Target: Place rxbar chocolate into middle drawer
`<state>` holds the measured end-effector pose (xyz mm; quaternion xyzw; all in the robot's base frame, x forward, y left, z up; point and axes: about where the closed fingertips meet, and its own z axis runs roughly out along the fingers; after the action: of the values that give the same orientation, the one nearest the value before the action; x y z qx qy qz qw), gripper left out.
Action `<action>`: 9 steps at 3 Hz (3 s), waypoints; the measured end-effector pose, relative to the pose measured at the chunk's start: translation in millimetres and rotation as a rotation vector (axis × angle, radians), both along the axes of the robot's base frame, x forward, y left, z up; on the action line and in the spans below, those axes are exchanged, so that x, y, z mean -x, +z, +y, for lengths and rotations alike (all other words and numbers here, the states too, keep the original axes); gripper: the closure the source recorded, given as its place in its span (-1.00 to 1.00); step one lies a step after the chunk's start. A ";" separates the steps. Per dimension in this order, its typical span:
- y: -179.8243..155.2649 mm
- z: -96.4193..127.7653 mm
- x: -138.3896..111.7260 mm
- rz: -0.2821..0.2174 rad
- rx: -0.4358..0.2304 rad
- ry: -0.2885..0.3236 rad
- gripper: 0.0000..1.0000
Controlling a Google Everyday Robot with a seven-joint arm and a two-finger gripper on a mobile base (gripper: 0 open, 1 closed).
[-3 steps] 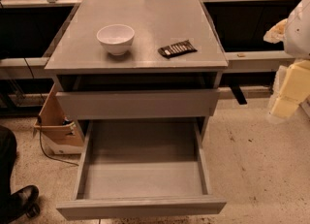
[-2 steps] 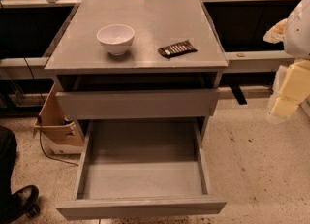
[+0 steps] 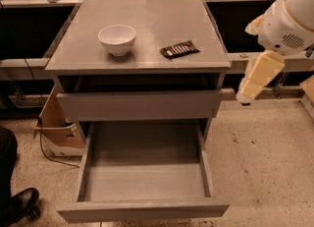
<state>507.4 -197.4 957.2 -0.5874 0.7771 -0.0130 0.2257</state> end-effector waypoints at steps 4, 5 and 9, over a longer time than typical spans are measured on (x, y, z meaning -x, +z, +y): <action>-56.4 92.1 -232.2 -0.065 -0.384 0.016 -1.00; -80.2 115.3 -261.3 -0.039 -0.451 -0.006 -1.00; -121.1 124.1 -272.8 -0.045 -0.514 -0.029 0.34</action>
Offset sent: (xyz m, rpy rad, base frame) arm 0.2099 0.0658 -0.0383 0.3127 -0.0785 0.0413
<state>780.1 -73.3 836.1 -0.4991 0.7580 0.1686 0.3846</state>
